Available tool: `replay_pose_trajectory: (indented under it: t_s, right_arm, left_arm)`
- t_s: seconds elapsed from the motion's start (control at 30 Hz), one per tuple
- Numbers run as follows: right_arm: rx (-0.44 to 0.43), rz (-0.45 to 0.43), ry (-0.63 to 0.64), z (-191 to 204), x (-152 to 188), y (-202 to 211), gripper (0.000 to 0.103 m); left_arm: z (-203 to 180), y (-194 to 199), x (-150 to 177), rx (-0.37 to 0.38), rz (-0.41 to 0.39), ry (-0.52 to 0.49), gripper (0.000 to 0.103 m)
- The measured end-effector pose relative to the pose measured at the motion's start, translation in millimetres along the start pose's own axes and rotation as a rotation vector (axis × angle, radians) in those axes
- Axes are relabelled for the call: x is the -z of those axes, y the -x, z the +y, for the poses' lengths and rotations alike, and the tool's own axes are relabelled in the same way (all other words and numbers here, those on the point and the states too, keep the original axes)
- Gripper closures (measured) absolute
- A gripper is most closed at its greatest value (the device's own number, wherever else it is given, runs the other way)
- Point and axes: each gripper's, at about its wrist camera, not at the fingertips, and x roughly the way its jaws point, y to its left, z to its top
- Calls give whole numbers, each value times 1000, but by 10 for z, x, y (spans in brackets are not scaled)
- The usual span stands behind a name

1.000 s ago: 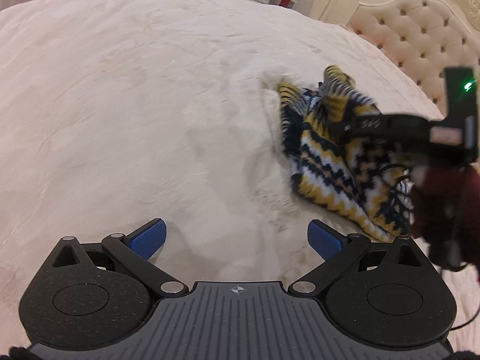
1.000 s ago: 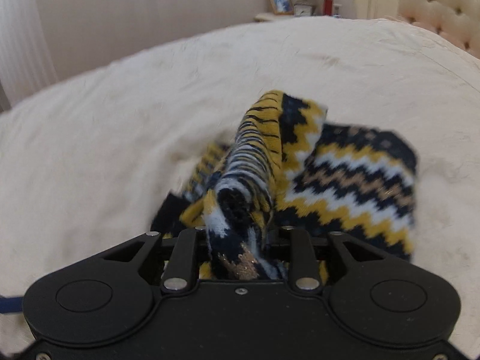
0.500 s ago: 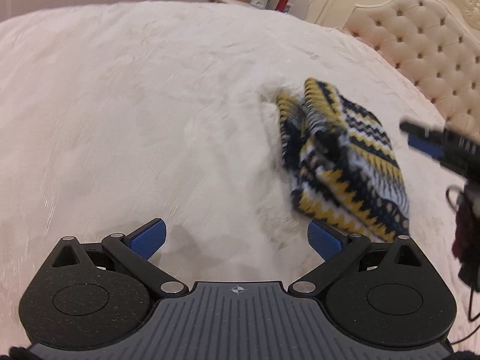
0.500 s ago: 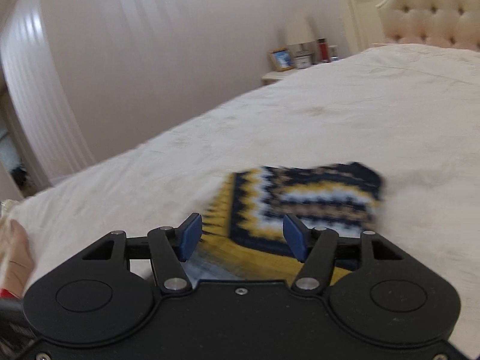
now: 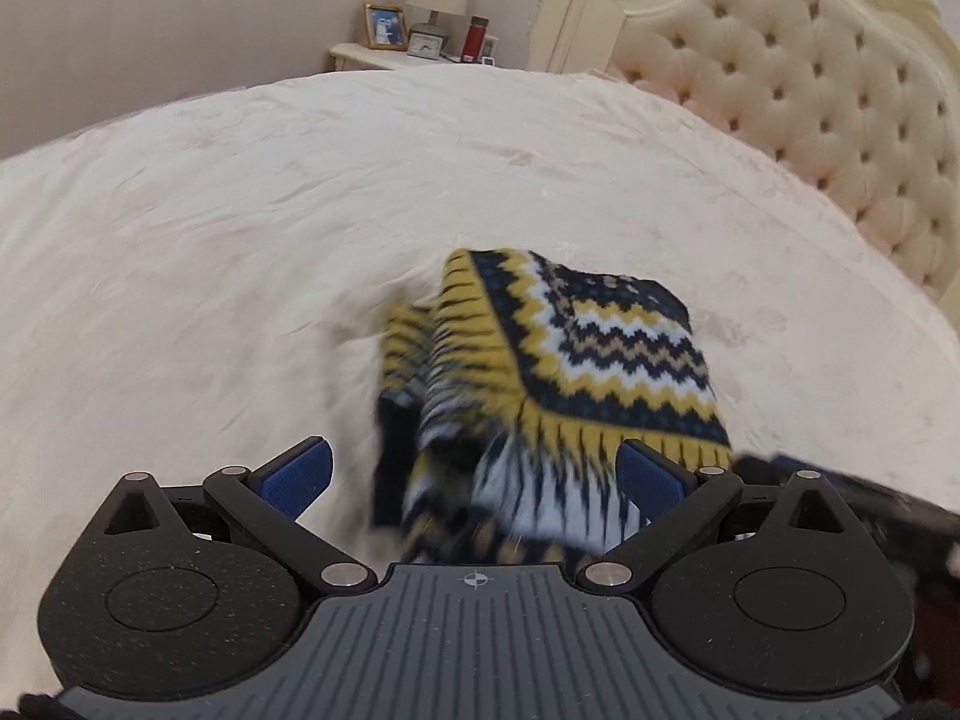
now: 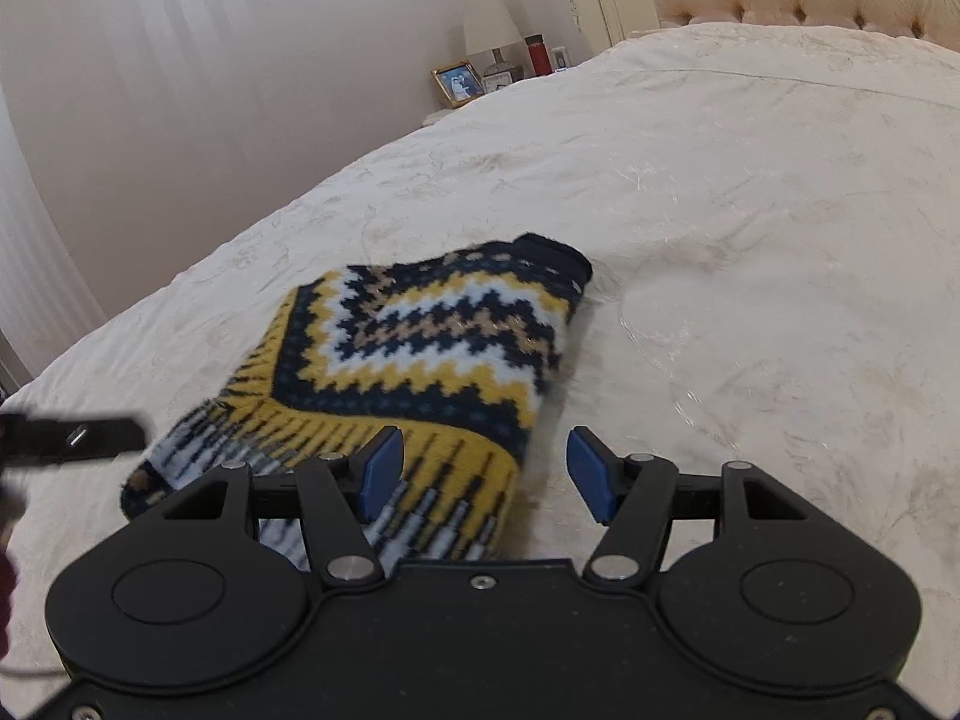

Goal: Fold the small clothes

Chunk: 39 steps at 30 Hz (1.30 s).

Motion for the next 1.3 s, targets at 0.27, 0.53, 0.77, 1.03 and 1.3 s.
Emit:
replay_pose_trajectory:
  t_s: [0.27,0.53,0.77,1.03,1.3]
  right_arm:
    - [-35,2,25,-138,61,-35,30]
    - [-96,-40,-79,-453,-215,-424,23]
    - [-206,25,-323,-734,-366,-1120,21]
    - [-315,54,-367,-650,-310,-1346,22]
    - [-233,169,-426,-471,-459,-1199,58]
  left_arm:
    - [251,-679,95,-105,167,36,0]
    - [590,-553,389,10,154,154,0]
    - [630,-469,422,46,153,165,0]
    - [517,-575,339,209,221,170,3]
    - [596,-541,414,394,251,371,63]
